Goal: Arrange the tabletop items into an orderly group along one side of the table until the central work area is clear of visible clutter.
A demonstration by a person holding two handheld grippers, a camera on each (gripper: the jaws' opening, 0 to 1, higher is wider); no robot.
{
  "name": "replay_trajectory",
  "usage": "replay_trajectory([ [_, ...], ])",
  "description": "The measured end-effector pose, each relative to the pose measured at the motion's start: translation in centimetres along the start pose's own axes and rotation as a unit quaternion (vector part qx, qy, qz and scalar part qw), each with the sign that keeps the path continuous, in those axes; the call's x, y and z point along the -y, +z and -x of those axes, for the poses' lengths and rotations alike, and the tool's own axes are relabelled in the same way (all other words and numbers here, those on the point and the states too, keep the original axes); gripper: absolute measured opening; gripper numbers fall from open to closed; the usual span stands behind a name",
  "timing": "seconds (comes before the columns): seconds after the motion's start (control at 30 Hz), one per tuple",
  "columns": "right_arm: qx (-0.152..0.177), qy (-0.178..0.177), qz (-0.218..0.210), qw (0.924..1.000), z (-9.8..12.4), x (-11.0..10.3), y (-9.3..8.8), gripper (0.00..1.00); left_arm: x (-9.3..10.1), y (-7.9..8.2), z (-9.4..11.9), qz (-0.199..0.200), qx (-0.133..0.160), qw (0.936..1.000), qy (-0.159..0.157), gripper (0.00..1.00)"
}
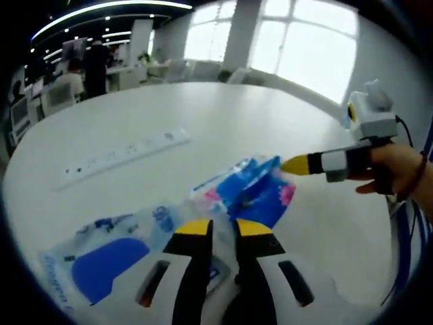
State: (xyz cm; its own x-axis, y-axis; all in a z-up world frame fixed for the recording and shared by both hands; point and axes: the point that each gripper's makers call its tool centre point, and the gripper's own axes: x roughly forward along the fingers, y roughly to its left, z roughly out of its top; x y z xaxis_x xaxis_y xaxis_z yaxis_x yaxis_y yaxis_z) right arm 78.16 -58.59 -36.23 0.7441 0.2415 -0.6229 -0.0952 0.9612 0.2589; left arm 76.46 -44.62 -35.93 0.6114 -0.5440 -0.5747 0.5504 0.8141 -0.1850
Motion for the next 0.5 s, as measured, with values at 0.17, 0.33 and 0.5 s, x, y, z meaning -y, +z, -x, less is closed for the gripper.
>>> replay_trajectory([
  [0.17, -0.006, -0.001, 0.007, 1.0, 0.5, -0.4, -0.1, 0.33, -0.4, 0.7, 1.3, 0.002, 0.006, 1.0, 0.003, 0.15],
  [0.33, -0.001, 0.011, 0.015, 0.9998, 1.6, -1.5, 0.3, 0.43, -0.4, 1.6, 2.7, 0.003, 0.016, 0.9999, 0.002, 0.21],
  [0.5, 0.001, 0.032, 0.04, 0.9987, 2.9, -3.3, 0.6, 0.52, -0.8, 1.5, 4.7, 0.004, 0.02, 0.9998, 0.004, 0.28],
])
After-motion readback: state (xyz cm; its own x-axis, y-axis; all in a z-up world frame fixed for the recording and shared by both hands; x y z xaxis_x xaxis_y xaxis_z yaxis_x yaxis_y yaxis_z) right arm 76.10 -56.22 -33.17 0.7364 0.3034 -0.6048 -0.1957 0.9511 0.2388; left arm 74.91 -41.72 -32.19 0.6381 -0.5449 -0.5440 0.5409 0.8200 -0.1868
